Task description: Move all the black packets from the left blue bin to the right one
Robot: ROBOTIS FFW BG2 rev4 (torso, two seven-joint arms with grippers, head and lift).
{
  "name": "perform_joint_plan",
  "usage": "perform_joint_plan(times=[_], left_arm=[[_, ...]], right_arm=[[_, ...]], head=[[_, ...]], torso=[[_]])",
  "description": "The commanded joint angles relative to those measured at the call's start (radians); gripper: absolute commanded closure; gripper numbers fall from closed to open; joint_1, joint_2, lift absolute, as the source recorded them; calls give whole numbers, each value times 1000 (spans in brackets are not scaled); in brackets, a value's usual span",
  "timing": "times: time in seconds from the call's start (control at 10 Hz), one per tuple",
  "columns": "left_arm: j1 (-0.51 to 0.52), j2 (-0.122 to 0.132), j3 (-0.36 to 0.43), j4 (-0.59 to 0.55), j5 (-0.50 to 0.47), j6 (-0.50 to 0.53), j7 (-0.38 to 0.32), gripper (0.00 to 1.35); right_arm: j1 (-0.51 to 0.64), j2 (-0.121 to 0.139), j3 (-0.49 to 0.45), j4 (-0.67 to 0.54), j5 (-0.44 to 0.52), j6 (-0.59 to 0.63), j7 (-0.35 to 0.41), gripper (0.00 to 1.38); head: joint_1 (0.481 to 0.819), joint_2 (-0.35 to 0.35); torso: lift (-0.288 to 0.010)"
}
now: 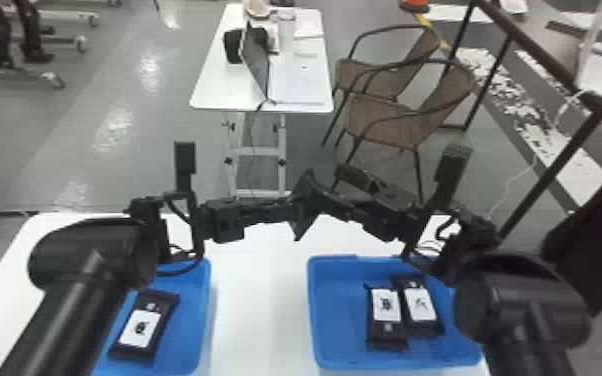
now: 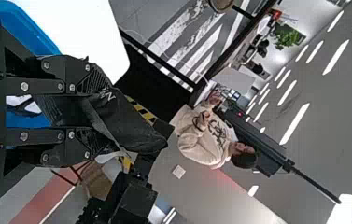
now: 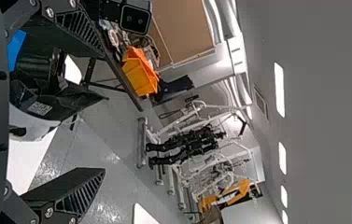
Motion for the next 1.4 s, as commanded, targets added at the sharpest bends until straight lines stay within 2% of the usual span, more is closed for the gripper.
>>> perform_joint_plan(times=[0.0, 0.3, 0.4, 0.5, 0.6, 0.7, 1.1, 1.2, 1.3], left_arm=[[-19, -12, -20, 10, -3, 0, -5, 944], [-44, -34, -53, 38, -8, 0, -29, 946], [-42, -37, -57, 43, -6, 3, -36, 944], [-39, -40, -62, 43, -4, 6, -39, 944], [-39, -41, -65, 43, -4, 7, -39, 944], [-40, -43, -63, 43, -4, 7, -39, 944], [-42, -25, -50, 41, -4, -3, -46, 946], [-40, -21, -48, 41, -3, -3, -46, 946], [-39, -21, -45, 38, -3, -3, -46, 944]], right_arm=[[-15, 0, 17, 5, 43, 25, 12, 136], [-32, 2, 37, 34, 65, 28, 19, 148], [-35, 6, 37, 36, 69, 28, 19, 222], [-38, 11, 32, 39, 72, 25, 18, 430], [-40, 11, 28, 39, 77, 23, 18, 760], [-38, 11, 28, 42, 77, 23, 18, 892], [-12, 11, -4, 36, 62, 36, 18, 912], [-8, 11, -12, 33, 54, 40, 19, 874], [-8, 11, -15, 33, 49, 42, 19, 634]], head=[[695, -89], [695, -100], [695, -105], [695, -109], [695, -111], [695, -116], [695, -118], [695, -119], [695, -121]], torso=[[0], [0], [0], [0], [0], [0], [0], [0], [0]])
